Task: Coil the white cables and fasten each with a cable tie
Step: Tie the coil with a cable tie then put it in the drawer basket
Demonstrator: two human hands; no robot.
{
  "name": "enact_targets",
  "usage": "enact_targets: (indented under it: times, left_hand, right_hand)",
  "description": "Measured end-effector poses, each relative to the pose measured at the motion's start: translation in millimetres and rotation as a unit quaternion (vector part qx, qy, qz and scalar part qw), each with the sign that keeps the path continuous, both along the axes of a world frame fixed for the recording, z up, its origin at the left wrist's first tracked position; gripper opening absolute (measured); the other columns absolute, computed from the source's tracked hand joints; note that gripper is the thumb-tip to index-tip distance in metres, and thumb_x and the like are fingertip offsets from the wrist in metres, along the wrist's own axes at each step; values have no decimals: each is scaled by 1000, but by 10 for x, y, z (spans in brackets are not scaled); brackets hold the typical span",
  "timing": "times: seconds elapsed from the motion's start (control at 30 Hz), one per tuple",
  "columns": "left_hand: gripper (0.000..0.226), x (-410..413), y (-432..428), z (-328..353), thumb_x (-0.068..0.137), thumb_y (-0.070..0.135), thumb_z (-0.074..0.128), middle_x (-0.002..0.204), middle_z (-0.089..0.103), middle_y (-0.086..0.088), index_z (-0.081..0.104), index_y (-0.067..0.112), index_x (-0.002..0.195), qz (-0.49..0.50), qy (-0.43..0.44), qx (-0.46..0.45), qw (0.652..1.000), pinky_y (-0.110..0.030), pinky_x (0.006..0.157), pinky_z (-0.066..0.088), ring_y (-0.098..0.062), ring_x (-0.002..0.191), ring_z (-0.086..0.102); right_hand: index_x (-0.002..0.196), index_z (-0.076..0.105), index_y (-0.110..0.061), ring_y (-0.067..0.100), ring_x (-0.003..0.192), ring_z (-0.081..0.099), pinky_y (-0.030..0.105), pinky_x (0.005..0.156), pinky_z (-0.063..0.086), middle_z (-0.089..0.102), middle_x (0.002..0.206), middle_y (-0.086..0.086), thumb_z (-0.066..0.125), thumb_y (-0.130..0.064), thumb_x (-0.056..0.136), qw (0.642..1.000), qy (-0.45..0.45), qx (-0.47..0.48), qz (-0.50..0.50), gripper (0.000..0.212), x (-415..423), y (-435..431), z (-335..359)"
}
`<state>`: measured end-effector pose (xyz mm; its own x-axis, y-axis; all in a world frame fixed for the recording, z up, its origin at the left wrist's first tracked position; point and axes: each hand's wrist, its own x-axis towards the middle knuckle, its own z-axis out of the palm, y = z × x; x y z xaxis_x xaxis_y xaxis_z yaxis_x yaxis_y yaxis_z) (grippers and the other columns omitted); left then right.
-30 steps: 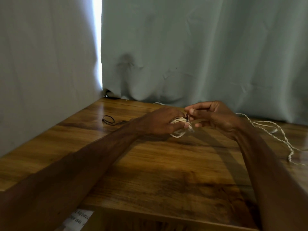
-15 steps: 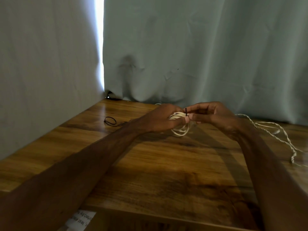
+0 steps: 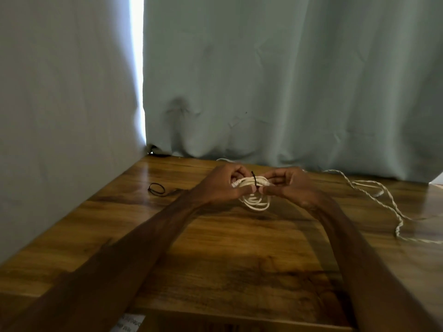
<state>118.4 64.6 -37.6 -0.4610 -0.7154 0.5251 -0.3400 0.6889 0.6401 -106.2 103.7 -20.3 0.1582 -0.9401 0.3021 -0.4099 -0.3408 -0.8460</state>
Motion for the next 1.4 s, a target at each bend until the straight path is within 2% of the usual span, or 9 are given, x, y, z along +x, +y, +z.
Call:
enact_targets:
  times: [0.2, 0.5, 0.57, 0.7, 0.93, 1.03, 1.13, 1.3, 1.4]
  left_hand:
    - [55, -44, 242, -9, 79, 65, 75, 110, 67, 17, 68, 25, 117, 39, -64, -20, 997, -11, 81, 46, 6, 100, 62]
    - [24, -1196, 1113, 348, 92, 36, 69, 104, 72, 6, 71, 18, 107, -36, -64, -95, 993, -34, 93, 51, -9, 97, 63]
    - [21, -1527, 1338, 419, 91, 30, 68, 105, 71, 4, 70, 16, 106, -53, -79, -122, 988, -37, 94, 51, -12, 99, 63]
    - [19, -2178, 1844, 501, 86, 21, 58, 103, 70, 0, 67, 15, 102, -103, -111, -131, 980, -42, 89, 52, -17, 98, 62]
    - [17, -3124, 2575, 390, 84, 13, 55, 99, 69, -9, 68, 7, 93, -181, -144, -189, 954, -29, 86, 45, -25, 98, 59]
    - [27, -3505, 2786, 276, 81, 23, 49, 102, 69, -7, 70, 15, 95, -193, -190, -184, 945, -41, 91, 51, -24, 102, 59]
    - [20, -3891, 2979, 125, 83, 20, 53, 103, 67, -6, 68, 19, 96, -216, -238, -184, 929, -43, 91, 52, -25, 107, 57]
    - [23, -4377, 3198, -158, 85, 18, 56, 111, 63, -10, 65, 13, 107, -237, -297, -199, 903, -45, 88, 54, -28, 109, 56]
    - [25, -4557, 3262, -290, 88, 17, 58, 115, 63, -9, 63, 12, 112, -222, -316, -212, 898, -39, 86, 54, -25, 112, 54]
  right_hand:
    - [108, 74, -4, 28, 88, 76, 28, 75, 62, 79, 96, 13, 86, -6, 77, 998, 16, -2, -66, 33, -421, 490, 171]
    - [97, 77, -17, 13, 70, 71, 28, 64, 59, 79, 78, 4, 87, -3, 75, 981, 82, -38, -172, 27, -1326, 1791, 685]
    - [96, 77, -16, 5, 64, 69, 21, 59, 56, 76, 69, -7, 87, -2, 75, 974, 97, -35, -201, 27, -1535, 2092, 693]
    - [103, 76, -4, 20, 72, 69, 22, 55, 57, 75, 79, 6, 85, 0, 77, 961, 82, -7, -263, 28, -1998, 2680, 623]
    - [111, 72, -4, 27, 80, 74, 34, 66, 61, 78, 95, 17, 86, -8, 79, 934, 82, 55, -345, 35, -2872, 3683, 421]
    - [109, 72, -6, 30, 83, 76, 31, 64, 60, 78, 95, 16, 85, -8, 80, 919, 61, 86, -380, 32, -3259, 4038, 299]
    - [106, 72, -2, 40, 90, 75, 44, 74, 62, 78, 94, 18, 83, -8, 83, 906, 46, 92, -411, 26, -3685, 4336, 90]
    - [98, 75, -4, 21, 71, 75, 24, 56, 58, 77, 89, 18, 82, -9, 83, 862, 75, 146, -480, 17, -4199, 4606, -299]
    - [102, 75, -3, 21, 74, 77, 30, 60, 62, 77, 88, 14, 83, -8, 82, 848, 102, 185, -486, 22, -4410, 4558, -515]
